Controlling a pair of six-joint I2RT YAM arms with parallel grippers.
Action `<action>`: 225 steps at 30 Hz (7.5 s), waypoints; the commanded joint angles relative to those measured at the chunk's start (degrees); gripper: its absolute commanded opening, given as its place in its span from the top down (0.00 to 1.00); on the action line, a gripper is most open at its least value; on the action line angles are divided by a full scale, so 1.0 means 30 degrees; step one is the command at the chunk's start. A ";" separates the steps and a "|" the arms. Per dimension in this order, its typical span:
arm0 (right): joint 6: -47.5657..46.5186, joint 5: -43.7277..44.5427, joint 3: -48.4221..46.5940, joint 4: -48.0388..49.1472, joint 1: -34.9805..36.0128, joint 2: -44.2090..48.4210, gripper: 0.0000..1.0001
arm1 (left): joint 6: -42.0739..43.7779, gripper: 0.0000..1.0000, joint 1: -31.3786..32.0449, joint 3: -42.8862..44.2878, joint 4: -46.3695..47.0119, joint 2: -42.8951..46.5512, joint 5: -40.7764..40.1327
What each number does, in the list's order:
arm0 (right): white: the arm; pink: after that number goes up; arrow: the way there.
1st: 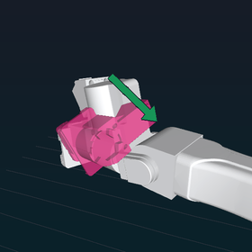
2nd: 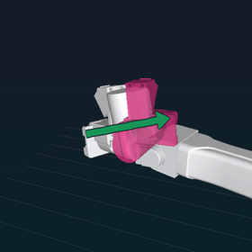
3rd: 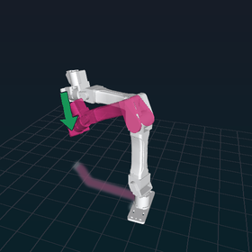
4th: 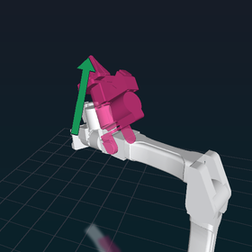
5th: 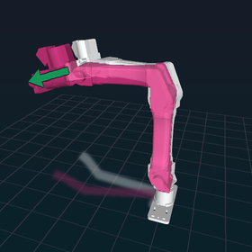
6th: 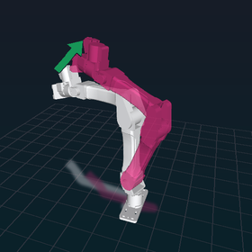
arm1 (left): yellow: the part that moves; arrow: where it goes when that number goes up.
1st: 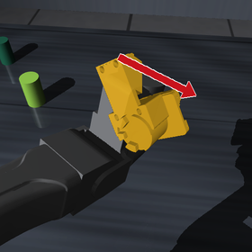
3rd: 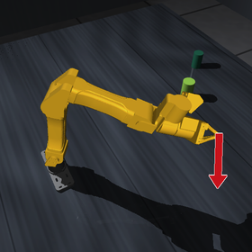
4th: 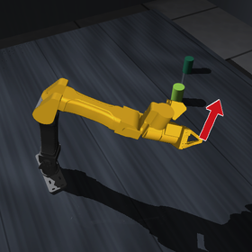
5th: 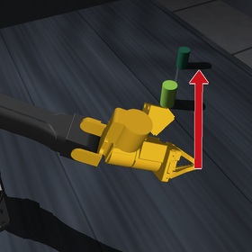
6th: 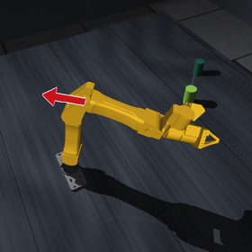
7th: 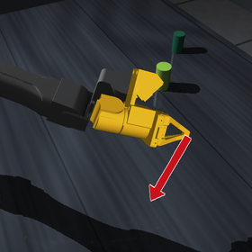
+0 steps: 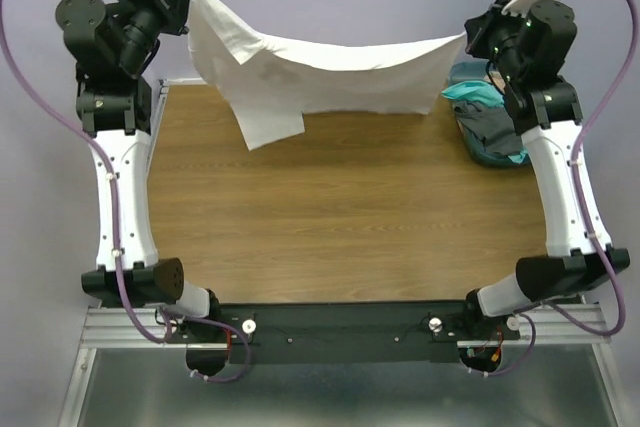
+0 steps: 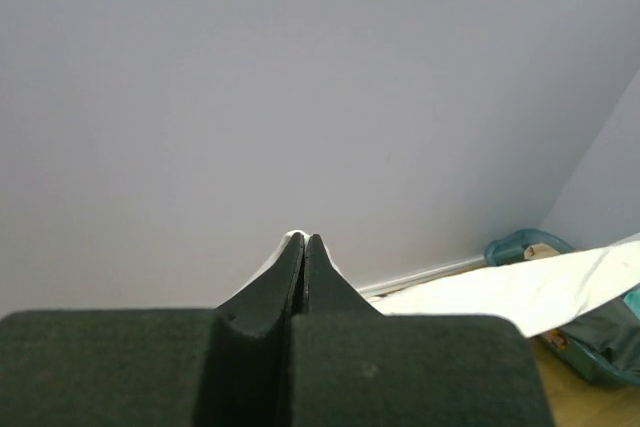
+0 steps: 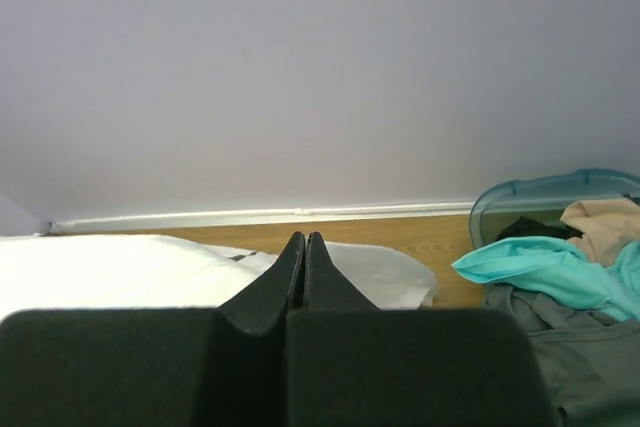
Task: Fold and stack the t-shirts
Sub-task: Flatten the tshirt out, then fold the tshirt
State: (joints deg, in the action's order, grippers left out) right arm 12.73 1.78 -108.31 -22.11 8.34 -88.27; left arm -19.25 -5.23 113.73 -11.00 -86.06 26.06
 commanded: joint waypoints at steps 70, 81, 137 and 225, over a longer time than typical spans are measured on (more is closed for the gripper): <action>0.1000 -0.4521 1.0322 0.3414 0.2171 -0.8368 0.06 | 0.1405 0.02 0.0895 -0.9580 -0.5386 -0.8899 -0.4206; 0.2081 -0.2822 0.9855 0.3414 0.1997 -1.0037 0.06 | 0.1581 0.02 0.0837 -0.7416 -0.5355 -1.2412 -0.3825; 0.1498 -0.4989 0.9737 0.2360 0.1703 -0.9335 0.06 | 0.0028 0.02 0.1247 -1.1312 -0.2805 -0.9718 -0.2037; 0.4252 -0.2615 1.4571 -0.0424 0.0971 -0.2862 0.01 | -0.6270 0.55 0.3503 -2.2559 -0.6088 0.0797 -1.0533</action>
State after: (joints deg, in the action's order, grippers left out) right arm 24.64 -7.14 -65.17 -23.27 11.70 -98.65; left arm -37.01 5.13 46.17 -31.33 -83.00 -5.91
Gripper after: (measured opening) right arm 0.991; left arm 0.473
